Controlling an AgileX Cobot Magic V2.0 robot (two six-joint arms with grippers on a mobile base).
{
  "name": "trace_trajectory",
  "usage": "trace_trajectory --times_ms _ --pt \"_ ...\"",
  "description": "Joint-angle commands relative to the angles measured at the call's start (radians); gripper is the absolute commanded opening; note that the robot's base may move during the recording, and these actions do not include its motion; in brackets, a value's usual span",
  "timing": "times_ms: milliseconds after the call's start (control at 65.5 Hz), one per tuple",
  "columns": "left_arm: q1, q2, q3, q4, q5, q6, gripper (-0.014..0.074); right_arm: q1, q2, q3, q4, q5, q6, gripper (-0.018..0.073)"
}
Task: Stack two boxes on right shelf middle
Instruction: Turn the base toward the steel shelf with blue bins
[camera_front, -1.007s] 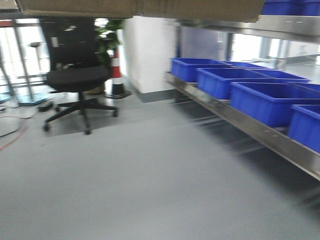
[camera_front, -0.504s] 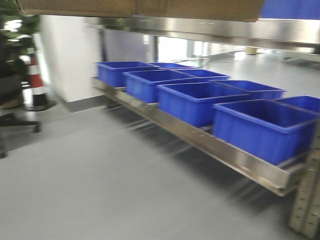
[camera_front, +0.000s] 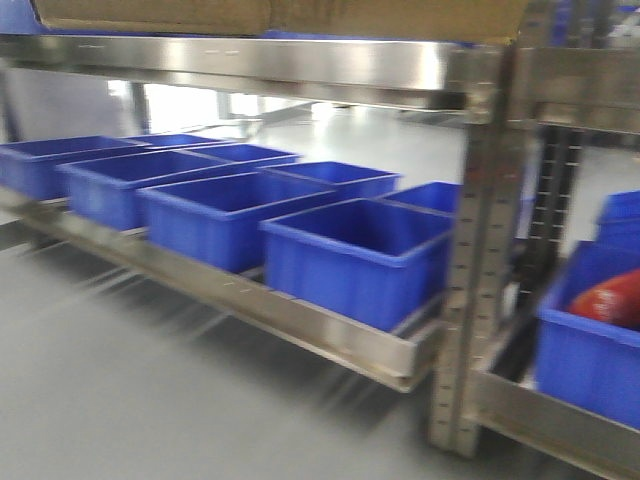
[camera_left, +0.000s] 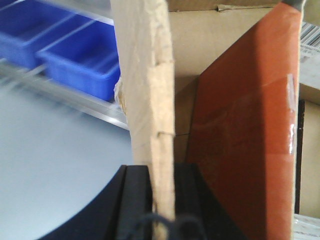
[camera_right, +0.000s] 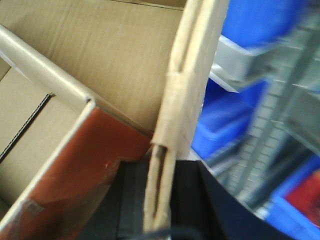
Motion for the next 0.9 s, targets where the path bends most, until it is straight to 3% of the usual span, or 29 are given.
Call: trace_trajectory --times_ms 0,885 --pt "0.005 -0.01 -0.017 -0.008 -0.08 0.002 -0.0111 -0.007 -0.011 -0.01 -0.004 -0.032 -0.014 -0.0153" --pt "0.005 -0.01 -0.017 -0.006 -0.08 0.002 -0.0111 -0.007 -0.011 -0.01 -0.004 -0.032 -0.014 -0.0153"
